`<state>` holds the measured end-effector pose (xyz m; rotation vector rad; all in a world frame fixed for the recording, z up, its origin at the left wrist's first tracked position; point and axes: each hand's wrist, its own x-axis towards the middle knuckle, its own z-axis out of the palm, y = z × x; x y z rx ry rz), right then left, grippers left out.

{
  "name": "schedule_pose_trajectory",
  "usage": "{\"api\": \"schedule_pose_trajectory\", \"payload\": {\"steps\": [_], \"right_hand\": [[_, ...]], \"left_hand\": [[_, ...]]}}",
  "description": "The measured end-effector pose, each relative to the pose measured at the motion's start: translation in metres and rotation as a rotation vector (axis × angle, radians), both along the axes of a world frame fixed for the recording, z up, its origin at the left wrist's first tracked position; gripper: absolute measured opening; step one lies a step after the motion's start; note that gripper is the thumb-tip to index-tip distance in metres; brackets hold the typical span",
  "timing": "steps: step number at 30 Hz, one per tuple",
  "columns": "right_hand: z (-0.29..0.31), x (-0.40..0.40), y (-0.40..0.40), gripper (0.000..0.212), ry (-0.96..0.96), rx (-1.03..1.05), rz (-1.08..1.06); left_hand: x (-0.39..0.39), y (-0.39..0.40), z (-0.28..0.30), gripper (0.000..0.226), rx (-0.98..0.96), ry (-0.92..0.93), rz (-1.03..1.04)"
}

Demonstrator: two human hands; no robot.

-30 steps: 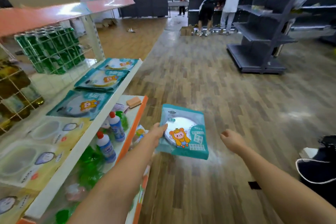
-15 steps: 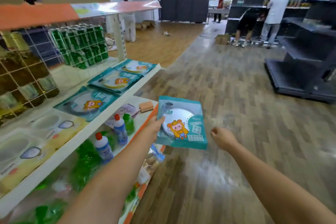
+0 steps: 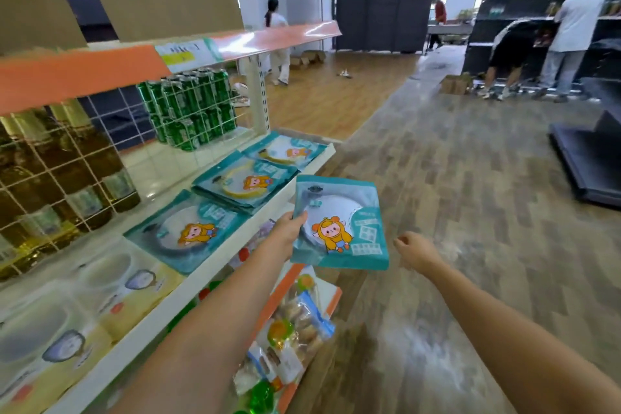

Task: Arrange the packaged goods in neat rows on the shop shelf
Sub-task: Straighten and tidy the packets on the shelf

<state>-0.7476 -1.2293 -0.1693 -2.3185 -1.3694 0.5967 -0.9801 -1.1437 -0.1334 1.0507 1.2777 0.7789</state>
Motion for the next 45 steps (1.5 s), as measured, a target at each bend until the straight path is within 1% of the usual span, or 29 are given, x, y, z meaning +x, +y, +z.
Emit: {"api": "schedule_pose_trajectory", "payload": {"steps": [3, 7, 11, 14, 17, 20, 23, 25, 28, 32, 35, 38, 41, 45], "right_hand": [[0.012, -0.001, 0.036, 0.032, -0.012, 0.049, -0.012], [0.022, -0.017, 0.077, 0.032, -0.01, 0.097, 0.038], [0.029, -0.039, 0.112, 0.032, -0.008, 0.108, 0.113], [0.032, -0.053, 0.139, 0.03, 0.008, 0.124, 0.148], [0.04, -0.068, 0.164, 0.026, 0.008, 0.166, 0.194], [0.049, -0.082, 0.188, 0.027, 0.015, 0.214, 0.292], [0.061, -0.095, 0.212, 0.028, -0.006, 0.263, 0.397], [0.068, -0.105, 0.228, 0.028, -0.007, 0.265, 0.466], [0.071, -0.119, 0.248, 0.026, 0.004, 0.268, 0.561], [0.069, -0.138, 0.263, 0.029, -0.055, 0.291, 0.696], [0.064, -0.15, 0.269, 0.025, -0.058, 0.301, 0.791], [0.058, -0.167, 0.278, 0.026, -0.059, 0.305, 0.879], [0.055, -0.185, 0.281, 0.03, -0.128, 0.301, 0.969], [0.049, -0.201, 0.282, 0.033, -0.184, 0.302, 1.051]], "left_hand": [[-0.008, 0.026, 0.01, 0.037, 0.022, -0.02, 0.05], [-0.026, 0.052, 0.028, 0.037, 0.06, -0.022, 0.1], [-0.051, 0.072, 0.034, 0.039, 0.085, 0.003, 0.176], [-0.068, 0.081, 0.029, 0.039, 0.067, 0.043, 0.232], [-0.086, 0.084, 0.026, 0.045, 0.012, 0.055, 0.326], [-0.102, 0.083, 0.028, 0.044, -0.012, 0.016, 0.433], [-0.117, 0.087, 0.031, 0.049, -0.016, 0.017, 0.547], [-0.128, 0.09, 0.03, 0.051, -0.014, 0.033, 0.632], [-0.135, 0.085, 0.037, 0.047, 0.008, 0.059, 0.73], [-0.144, 0.076, 0.031, 0.047, -0.023, 0.117, 0.873], [-0.151, 0.065, 0.024, 0.044, -0.068, 0.06, 0.965], [-0.156, 0.052, 0.023, 0.033, -0.068, 0.004, 1.046], [-0.164, 0.045, 0.018, 0.033, -0.09, 0.036, 1.106], [-0.169, 0.042, 0.009, 0.039, -0.141, 0.124, 1.141]]}}
